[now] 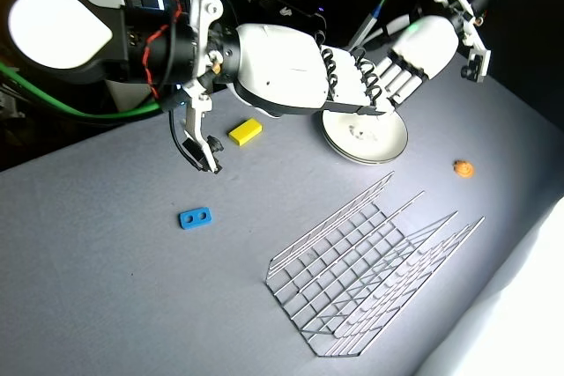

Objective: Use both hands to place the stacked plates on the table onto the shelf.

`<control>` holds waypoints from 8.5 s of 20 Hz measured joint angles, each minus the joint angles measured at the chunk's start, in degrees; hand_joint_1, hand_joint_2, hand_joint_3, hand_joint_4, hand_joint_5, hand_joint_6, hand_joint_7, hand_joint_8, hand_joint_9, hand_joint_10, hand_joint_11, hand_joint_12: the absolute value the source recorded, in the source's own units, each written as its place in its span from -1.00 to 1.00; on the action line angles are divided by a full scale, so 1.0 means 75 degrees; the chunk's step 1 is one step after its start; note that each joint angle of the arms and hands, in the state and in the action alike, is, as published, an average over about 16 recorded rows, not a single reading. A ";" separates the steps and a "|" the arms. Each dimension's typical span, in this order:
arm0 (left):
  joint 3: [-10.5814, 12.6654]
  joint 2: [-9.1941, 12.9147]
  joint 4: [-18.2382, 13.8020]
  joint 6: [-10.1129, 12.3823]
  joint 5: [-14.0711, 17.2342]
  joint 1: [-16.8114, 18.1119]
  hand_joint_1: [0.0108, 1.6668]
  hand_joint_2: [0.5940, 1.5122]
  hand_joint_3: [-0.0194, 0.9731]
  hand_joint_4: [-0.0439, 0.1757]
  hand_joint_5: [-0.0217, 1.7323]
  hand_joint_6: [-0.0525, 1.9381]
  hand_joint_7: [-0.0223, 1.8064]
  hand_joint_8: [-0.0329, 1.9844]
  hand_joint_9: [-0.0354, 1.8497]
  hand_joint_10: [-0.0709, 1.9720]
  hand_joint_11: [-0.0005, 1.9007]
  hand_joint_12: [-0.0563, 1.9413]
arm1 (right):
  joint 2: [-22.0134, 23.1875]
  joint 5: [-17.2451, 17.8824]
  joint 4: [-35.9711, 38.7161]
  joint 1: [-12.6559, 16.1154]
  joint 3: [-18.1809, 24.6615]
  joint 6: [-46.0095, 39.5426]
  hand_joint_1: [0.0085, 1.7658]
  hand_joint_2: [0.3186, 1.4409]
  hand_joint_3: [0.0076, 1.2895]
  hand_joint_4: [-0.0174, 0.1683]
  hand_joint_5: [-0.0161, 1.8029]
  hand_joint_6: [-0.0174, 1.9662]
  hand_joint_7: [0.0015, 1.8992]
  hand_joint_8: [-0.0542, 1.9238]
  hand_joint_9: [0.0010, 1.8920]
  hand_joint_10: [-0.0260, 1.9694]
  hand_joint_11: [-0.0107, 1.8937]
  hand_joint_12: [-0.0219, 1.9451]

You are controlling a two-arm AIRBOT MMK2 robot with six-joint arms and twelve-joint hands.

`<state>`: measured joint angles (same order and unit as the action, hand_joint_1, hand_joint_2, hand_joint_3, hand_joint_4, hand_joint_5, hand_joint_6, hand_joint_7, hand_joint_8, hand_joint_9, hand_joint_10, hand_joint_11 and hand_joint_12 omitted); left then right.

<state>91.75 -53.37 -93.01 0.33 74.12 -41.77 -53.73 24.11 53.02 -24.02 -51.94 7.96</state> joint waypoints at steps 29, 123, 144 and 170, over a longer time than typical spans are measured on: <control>0.1420 -0.0869 0.0700 -0.0521 0.0010 -0.1699 -0.99 0.02 -0.90 -0.61 -0.96 -0.95 -0.97 -0.98 -0.96 -0.93 -0.99 -0.96 | -0.0064 -0.0036 0.0204 -0.0493 0.0252 0.0762 0.38 0.28 -0.99 -0.80 -0.96 -0.96 -0.98 -0.93 -0.98 -0.97 -0.97 -0.99; 0.1170 -0.0025 0.0310 0.1490 -0.0246 0.0676 -1.00 0.08 -0.92 -0.58 -0.95 -0.93 -0.96 -0.98 -0.94 -0.92 -0.99 -0.94 | -0.1326 -0.1041 -0.1913 0.2036 -0.0971 -0.2960 0.51 0.30 -0.99 -0.86 -0.08 0.18 -0.05 0.11 -0.06 0.25 -0.20 0.43; 0.1195 -0.0437 0.0416 0.0958 -0.0870 -0.0645 -0.99 0.06 -0.92 -0.58 -0.95 -0.93 -0.96 -0.98 -0.94 -0.92 -0.99 -0.94 | -0.1354 -0.1633 -0.3558 0.1672 -0.2904 -0.3171 0.52 0.30 -0.99 -0.90 -0.08 0.15 -0.05 0.07 -0.05 0.25 -0.22 0.42; 0.1293 -0.0582 0.0476 0.0894 -0.1076 -0.1050 -0.99 0.09 -0.92 -0.59 -0.95 -0.93 -0.95 -0.98 -0.98 -0.95 -0.99 -0.94 | -0.2633 -0.1510 -0.4253 0.0477 -0.4573 -0.2794 0.44 0.35 -0.99 -0.88 -0.11 0.15 -0.05 0.14 -0.03 -0.16 -0.22 0.43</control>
<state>101.45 -57.74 -89.44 7.04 66.05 -49.65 -73.48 12.78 21.12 -20.44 -86.24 -12.99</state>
